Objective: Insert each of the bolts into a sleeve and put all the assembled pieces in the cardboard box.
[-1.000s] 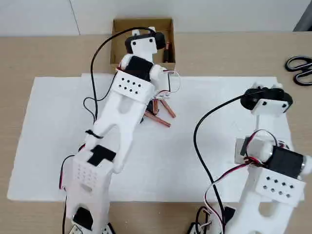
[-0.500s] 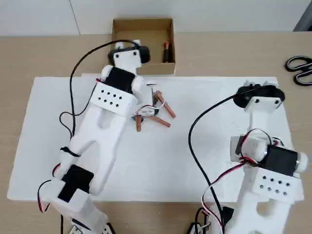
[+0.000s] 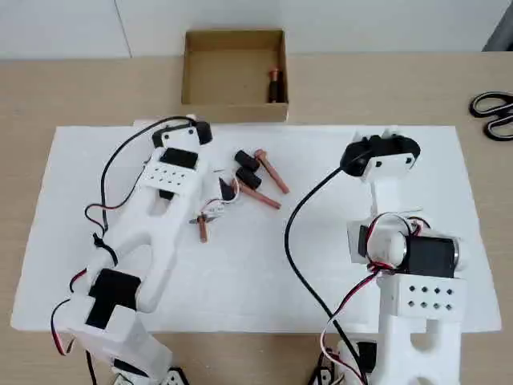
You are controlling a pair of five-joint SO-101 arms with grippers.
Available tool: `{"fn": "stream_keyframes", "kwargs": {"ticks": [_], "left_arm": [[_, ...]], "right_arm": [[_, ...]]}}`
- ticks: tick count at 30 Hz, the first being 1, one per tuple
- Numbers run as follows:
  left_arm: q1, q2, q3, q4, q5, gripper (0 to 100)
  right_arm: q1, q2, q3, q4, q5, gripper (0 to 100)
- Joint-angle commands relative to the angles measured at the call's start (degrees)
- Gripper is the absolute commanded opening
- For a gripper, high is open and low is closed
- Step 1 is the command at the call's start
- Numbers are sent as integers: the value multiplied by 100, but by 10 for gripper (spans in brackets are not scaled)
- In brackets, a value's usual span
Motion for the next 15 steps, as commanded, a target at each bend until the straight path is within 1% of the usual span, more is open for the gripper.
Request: {"fn": "stream_keyframes", "kwargs": {"ticks": [1,8,15], "left_arm": [[-193,-264,286,-440,-26,6],[-308,-264,637,-870,-18,7],[-290,-325,532,-853,9,8]], "right_arm": [[-40,-48,-26,-110,-53,223],[-40,-48,-26,-110,-53,223],[-40,-48,-26,-110,-53,223]]}}
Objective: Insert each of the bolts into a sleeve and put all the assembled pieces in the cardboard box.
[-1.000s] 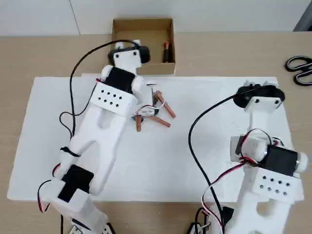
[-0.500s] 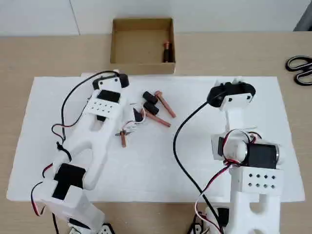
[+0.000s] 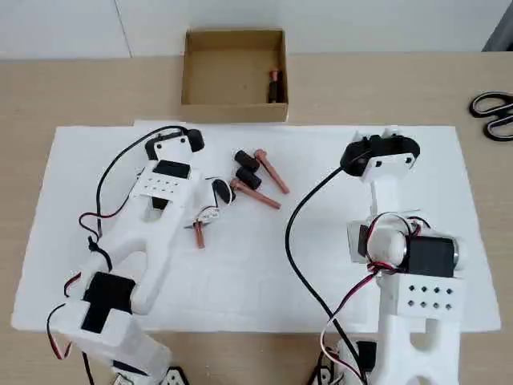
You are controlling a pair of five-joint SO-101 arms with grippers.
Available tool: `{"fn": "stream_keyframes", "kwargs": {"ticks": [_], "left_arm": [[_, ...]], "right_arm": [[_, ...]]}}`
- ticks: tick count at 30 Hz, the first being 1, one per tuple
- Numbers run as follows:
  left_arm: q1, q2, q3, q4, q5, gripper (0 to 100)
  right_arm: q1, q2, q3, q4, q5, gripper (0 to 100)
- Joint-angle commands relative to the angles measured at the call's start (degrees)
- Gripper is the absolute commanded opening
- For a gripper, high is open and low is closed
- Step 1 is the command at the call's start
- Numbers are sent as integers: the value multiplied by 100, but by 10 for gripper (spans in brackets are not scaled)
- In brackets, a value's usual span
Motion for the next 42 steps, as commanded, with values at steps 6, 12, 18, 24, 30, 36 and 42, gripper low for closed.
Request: {"fn": "stream_keyframes", "kwargs": {"ticks": [6,12,18,24,30,36,42], "left_arm": [[-141,-211,-251,70,0,9],[-114,-211,-1015,879,62,112],[-97,-176,-1138,1073,264,160],[-185,-158,-1147,958,264,160],[-457,-158,-1138,870,264,160],[-510,-149,-1130,536,264,160],[-501,0,-1086,387,264,160]], "right_arm": [[-40,-48,-26,-92,-53,223],[-40,-48,-26,-92,-53,223],[-40,-48,-26,-92,-53,223],[-40,-48,-26,-92,-53,223],[-40,-48,-26,-92,-53,223],[-40,-48,-26,-92,-53,223],[-40,-48,-26,-92,-53,223]]}}
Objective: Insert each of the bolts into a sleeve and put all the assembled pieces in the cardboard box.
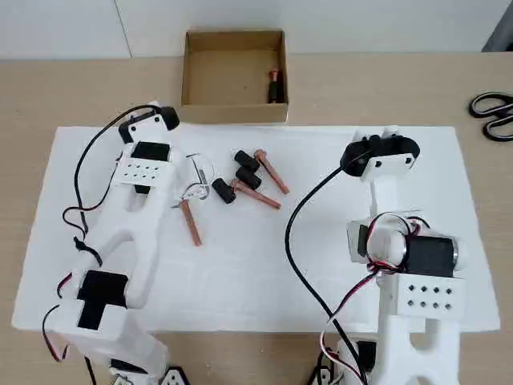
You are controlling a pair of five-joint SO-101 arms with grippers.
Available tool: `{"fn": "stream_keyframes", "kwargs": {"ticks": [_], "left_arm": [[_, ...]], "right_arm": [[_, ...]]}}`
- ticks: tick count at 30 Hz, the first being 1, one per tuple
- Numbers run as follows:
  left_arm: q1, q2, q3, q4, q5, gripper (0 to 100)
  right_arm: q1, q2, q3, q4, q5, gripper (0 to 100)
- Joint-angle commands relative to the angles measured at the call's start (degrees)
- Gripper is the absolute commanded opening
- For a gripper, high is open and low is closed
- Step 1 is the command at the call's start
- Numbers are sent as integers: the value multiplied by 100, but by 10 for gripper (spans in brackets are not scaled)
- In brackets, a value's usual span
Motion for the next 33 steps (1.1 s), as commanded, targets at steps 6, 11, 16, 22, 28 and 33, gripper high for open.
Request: {"fn": "stream_keyframes", "kwargs": {"ticks": [6,11,16,22,28,33], "left_arm": [[-9,519,-189,-62,18,159],[-9,484,-198,-97,18,159],[-88,536,-180,-237,18,159],[-88,536,-171,-422,18,156],[-105,545,-171,-413,-9,28],[-79,721,-163,-413,-9,12]], "right_arm": [[-40,-48,-26,-92,-53,223],[-40,-48,-26,-92,-53,223],[-31,-48,-26,-92,-53,223],[-22,-48,-26,-92,-53,223],[-13,-48,-26,-92,-53,223],[-13,-57,-26,-92,-53,223]]}}
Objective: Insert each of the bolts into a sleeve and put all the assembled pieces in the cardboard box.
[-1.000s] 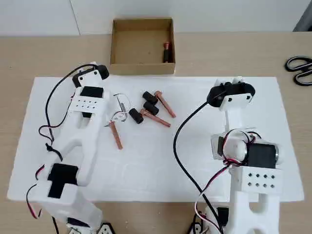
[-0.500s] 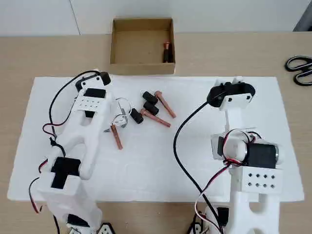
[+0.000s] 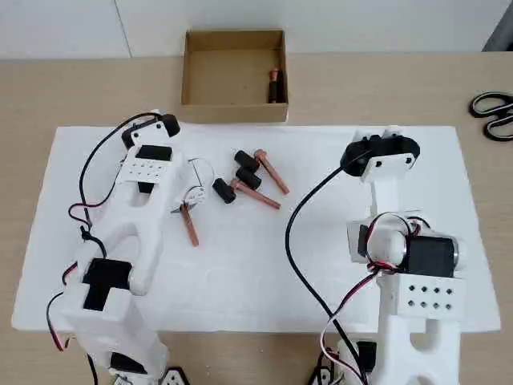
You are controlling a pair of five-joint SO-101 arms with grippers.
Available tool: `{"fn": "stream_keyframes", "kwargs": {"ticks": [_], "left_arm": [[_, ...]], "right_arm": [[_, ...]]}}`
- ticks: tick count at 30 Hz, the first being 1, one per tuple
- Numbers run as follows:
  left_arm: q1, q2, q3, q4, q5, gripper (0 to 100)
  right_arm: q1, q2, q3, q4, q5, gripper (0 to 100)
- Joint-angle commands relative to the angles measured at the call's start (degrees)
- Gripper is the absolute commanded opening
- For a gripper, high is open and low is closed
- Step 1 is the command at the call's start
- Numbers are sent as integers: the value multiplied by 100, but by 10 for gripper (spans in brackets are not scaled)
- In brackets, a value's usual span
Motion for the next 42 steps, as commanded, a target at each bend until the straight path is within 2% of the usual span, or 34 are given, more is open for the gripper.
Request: {"fn": "stream_keyframes", "kwargs": {"ticks": [1,11,17,21,25,31,36,42], "left_arm": [[9,185,-154,-88,-18,12],[18,651,-453,-9,-9,6],[26,334,-1569,1222,-9,6],[18,-79,-2114,1881,-9,6],[18,-396,-2211,2145,-26,6],[-35,-563,-2193,2321,-123,6],[-123,-571,-2202,2382,-114,6],[-730,-571,-2193,2391,-123,6]], "right_arm": [[-13,-57,-26,-92,-53,223],[-13,-57,-26,-84,-53,223],[-110,-66,-193,-154,-26,223],[-787,-48,-273,-321,-44,223],[-1411,136,-246,-752,-53,223],[-1912,1552,-457,-1499,-290,223],[-2316,3099,-1538,-1578,-563,223],[-2976,4488,-2804,-1569,-668,223]]}}
